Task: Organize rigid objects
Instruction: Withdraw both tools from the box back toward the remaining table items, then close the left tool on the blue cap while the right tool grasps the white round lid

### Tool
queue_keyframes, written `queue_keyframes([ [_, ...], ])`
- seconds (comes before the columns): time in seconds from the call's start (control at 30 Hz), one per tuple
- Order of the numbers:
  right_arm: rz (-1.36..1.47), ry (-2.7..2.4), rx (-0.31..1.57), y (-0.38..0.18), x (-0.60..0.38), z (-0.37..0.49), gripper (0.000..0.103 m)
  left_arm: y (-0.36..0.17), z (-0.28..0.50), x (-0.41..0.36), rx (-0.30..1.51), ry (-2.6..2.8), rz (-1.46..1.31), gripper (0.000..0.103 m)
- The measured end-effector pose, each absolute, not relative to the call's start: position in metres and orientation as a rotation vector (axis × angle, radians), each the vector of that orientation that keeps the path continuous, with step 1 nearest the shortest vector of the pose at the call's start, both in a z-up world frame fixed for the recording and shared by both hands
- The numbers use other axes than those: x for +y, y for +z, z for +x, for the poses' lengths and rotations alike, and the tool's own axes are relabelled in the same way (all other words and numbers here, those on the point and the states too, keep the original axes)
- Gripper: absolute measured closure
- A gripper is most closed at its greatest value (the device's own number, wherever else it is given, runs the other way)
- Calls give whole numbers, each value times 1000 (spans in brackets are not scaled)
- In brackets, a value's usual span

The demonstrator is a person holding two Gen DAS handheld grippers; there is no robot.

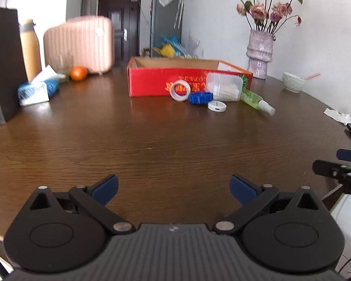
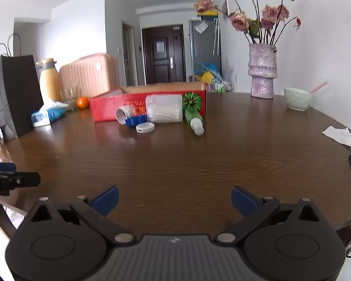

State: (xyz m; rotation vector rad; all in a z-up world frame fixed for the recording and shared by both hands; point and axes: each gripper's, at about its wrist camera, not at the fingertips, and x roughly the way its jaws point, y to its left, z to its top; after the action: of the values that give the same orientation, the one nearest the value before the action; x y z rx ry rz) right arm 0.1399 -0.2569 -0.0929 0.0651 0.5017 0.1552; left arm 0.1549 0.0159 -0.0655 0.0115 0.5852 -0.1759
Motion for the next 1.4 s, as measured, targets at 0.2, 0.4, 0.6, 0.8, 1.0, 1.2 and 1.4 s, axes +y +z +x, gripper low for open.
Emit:
queue_keyframes([
  [0.2, 41, 184, 567, -92, -247, 180, 12, -58, 191, 12, 629, -195, 7, 0],
  [0.4, -11, 245, 589, -83, -229, 228, 19, -46, 239, 7, 624, -226, -26, 1],
  [0.6, -67, 288, 607, -75, -211, 272, 25, -34, 295, 2, 654, -275, -38, 21],
  [0.8, -105, 337, 639, -74, -190, 325, 30, -38, 348, -7, 708, -329, -61, 25],
  [1.0, -118, 366, 658, -78, -179, 360, 39, -54, 395, -12, 827, -414, -202, 30],
  [1.2, -98, 405, 684, -85, -175, 392, 64, -61, 425, -18, 854, -432, -279, 42],
  [1.4, -52, 330, 679, -87, -198, 399, 64, -63, 438, -31, 840, -430, -296, 46],
])
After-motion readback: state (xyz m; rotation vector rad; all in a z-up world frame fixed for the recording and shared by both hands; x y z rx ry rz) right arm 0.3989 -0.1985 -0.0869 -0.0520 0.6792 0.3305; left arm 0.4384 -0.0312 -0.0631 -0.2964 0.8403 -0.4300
